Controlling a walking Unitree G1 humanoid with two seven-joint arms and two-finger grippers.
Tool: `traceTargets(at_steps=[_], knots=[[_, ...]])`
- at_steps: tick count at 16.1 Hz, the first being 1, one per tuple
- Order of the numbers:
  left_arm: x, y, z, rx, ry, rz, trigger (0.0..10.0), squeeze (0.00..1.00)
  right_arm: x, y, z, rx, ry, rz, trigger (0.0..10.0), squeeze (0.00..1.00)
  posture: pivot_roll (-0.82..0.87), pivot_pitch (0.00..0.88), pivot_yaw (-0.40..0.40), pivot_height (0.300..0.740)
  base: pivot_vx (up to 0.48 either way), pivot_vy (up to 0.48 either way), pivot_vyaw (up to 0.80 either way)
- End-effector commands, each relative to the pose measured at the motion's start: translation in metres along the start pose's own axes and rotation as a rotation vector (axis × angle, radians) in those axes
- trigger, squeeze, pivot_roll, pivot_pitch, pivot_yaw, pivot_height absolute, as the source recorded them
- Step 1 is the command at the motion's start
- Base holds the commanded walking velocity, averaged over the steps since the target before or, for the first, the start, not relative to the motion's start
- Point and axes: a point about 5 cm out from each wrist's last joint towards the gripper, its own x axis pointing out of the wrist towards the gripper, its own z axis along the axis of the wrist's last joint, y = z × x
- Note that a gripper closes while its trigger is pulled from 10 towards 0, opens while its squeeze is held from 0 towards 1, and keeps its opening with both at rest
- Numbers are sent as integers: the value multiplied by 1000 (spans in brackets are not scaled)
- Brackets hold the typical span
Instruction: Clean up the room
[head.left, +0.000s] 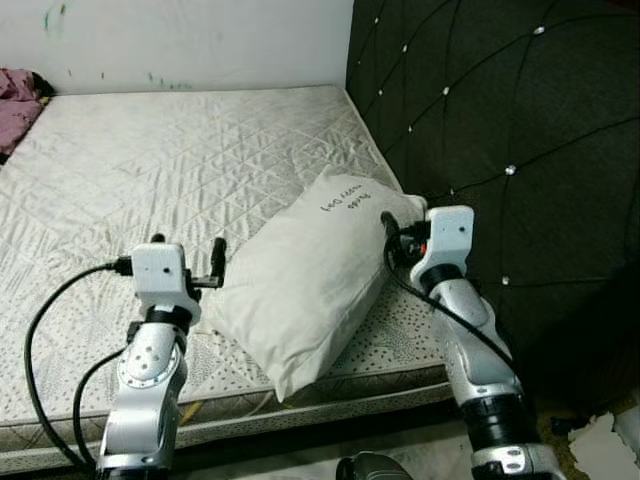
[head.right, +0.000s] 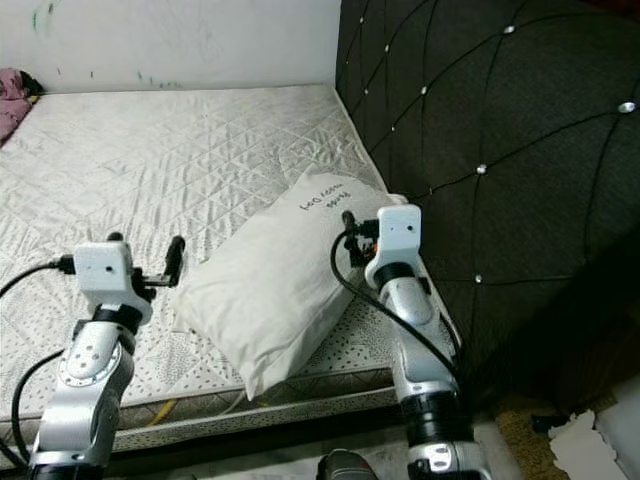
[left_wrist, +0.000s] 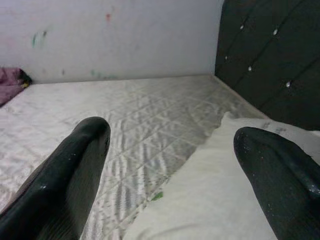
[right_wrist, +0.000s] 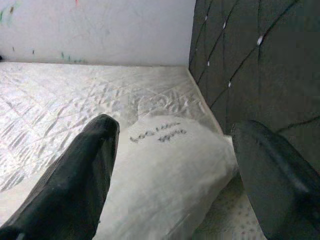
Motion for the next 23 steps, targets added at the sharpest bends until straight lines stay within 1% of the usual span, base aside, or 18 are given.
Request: traceTargets(at_steps=[1,2,4,6,10,11,12,13,14,17,19,20,22,23], knots=[[-2,5,-4,11,16,27,10000,0,-1,3,3,18,-8,16,10000,0,-75,0,-16,740,0,0,0],[-7,8,-5,-1,24,50,10000,0,-4,11,-5,16,26,69,10000,0,-65,0,-30,740,0,0,0],[-11,12,-8,-3,49,81,10000,0,-6,15,-7,22,48,109,10000,0,-61,0,-37,740,0,0,0],[-13,12,-7,-3,50,82,10000,0,-9,17,-9,18,56,147,10000,0,-54,0,-42,740,0,0,0],[-12,12,-5,-4,39,76,10000,0,-7,20,-5,14,37,151,10000,0,-53,0,-44,740,0,0,627],[-10,9,-3,-13,32,58,10000,0,-6,18,-4,32,37,132,10000,0,-55,0,-43,740,0,0,0],[-10,7,-2,1,28,53,10000,0,-7,17,-4,27,43,126,10000,0,-56,0,-42,740,0,0,0],[-10,7,-2,-10,30,50,10000,0,-9,17,-5,26,45,124,10000,0,-57,0,-41,740,0,0,0],[-11,8,-2,-24,34,50,10000,0,-9,17,-4,26,45,122,10000,0,-57,0,-40,740,0,0,0],[-10,13,1,7,35,74,10000,0,-9,13,-2,33,35,89,10000,0,-51,0,-41,740,0,0,0],[-13,18,1,21,30,94,10000,0,-9,12,0,30,32,79,10000,0,-54,0,-41,740,0,0,0],[-18,22,2,12,32,103,10000,0,-12,7,1,31,31,71,10000,0,-45,0,-41,740,0,0,0],[-38,29,-4,13,59,129,10000,0,-28,-9,-1,25,48,67,10000,0,-43,0,-40,740,0,0,0],[-45,30,-7,13,71,131,10000,0,-34,-12,-3,20,56,77,10000,0,-43,0,-40,740,0,0,0]])
